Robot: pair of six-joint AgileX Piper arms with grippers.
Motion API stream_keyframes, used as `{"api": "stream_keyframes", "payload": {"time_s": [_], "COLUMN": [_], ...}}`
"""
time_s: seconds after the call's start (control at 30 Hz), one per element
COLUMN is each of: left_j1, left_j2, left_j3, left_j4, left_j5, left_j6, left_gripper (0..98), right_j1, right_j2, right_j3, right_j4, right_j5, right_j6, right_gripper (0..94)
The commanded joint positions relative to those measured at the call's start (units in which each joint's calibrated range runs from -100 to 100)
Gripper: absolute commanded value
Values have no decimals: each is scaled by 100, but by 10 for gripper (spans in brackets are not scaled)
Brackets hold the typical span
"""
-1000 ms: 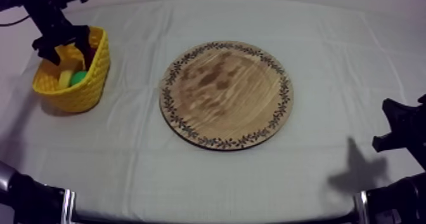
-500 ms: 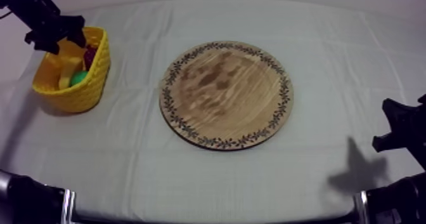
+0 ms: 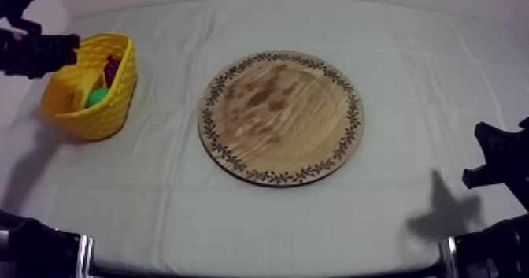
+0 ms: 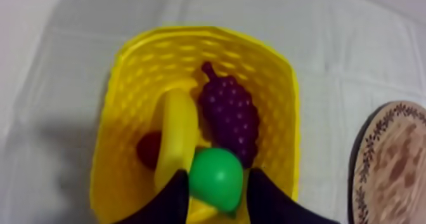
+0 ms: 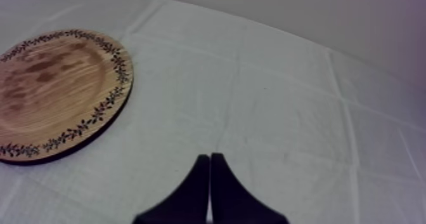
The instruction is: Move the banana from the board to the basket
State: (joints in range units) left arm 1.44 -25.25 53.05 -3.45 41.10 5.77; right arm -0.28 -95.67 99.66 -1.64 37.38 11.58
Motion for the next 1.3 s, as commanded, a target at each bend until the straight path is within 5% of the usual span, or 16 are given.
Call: {"api": "stream_keyframes", "payload": {"time_s": [0.0, 0.23, 0.5, 0.63, 0.83, 1.27], "left_j1": [-23, -84, -117, -175, -402, -781], "left_j2": [-899, -2701, -4490, -5307, -6233, -7406], "left_j3": [1035, 2685, 3825, 4177, 4384, 4523], "left_j4": [-201, -429, -535, -519, -245, -84], "left_j5": [-458, -1010, -646, -519, -383, -440], "left_j6": [129, 436, 568, 356, -407, 522], "left_gripper": [281, 172, 69, 17, 3, 1], "right_j1": [-3, -3, -3, -3, -3, -3], "right_j2": [0, 0, 0, 0, 0, 0], "right_j3": [1, 1, 1, 1, 1, 1], "right_j4": [1, 1, 1, 1, 1, 1], "right_j5": [-4, -4, -4, -4, -4, -4], "right_j6": [2, 2, 1, -1, 1, 2], "right_gripper": [3, 3, 3, 3, 3, 3]}}
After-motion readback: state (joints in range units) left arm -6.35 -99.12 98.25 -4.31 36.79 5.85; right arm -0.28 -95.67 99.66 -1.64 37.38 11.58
